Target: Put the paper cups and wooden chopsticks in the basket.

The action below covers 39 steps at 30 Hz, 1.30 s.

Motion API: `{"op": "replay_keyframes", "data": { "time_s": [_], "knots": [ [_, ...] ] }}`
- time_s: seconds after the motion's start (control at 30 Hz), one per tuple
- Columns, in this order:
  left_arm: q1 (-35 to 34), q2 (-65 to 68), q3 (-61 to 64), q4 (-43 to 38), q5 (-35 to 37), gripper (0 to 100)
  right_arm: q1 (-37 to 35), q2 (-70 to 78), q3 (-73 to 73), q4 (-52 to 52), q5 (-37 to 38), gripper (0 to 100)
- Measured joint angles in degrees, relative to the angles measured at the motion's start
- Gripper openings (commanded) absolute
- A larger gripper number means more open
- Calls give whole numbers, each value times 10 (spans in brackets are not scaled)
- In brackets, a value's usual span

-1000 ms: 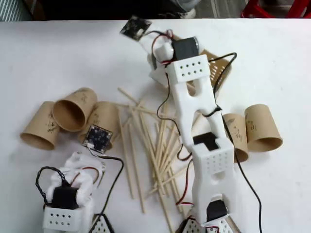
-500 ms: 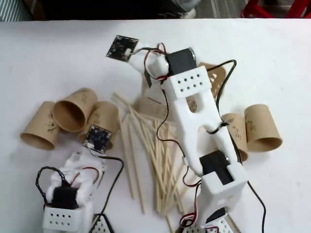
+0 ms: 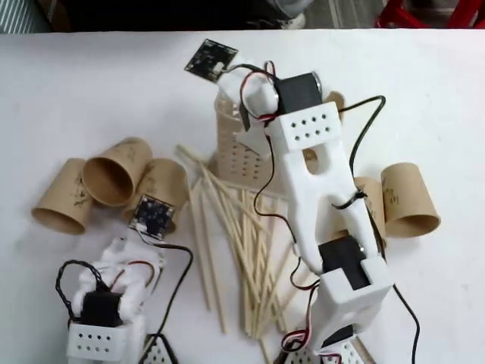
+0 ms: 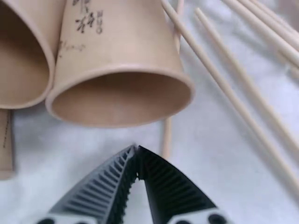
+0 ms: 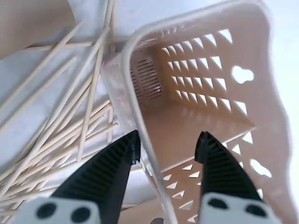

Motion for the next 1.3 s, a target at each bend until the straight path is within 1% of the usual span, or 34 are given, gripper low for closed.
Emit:
{"op": "replay_keyframes", "data": {
  "time_s": [0.07,0.17,0.2,0.27,0.43,0.6,0.7,0.83,0.97,1.03,1.13,1.3],
  "knots": [
    [0,0,0,0,0,24,0,0,5,0,2,118],
    [0,0,0,0,0,24,0,12,9,0,40,25],
    [0,0,0,0,0,24,0,22,10,0,56,12],
    [0,0,0,0,0,24,7,39,10,0,80,26],
    [0,0,0,0,0,24,36,48,10,-11,115,19],
    [0,0,0,0,0,24,69,54,-5,-11,122,19],
    [0,0,0,0,0,24,69,58,-6,-10,122,19],
    [0,0,0,0,0,24,61,58,-6,-10,122,40],
    [0,0,0,0,0,24,49,58,-11,-4,122,157],
    [0,0,0,0,0,24,46,57,-14,-2,122,193],
    [0,0,0,0,0,24,48,40,-14,2,92,202],
    [0,0,0,0,0,24,47,-41,-14,2,42,201]
  ]
}}
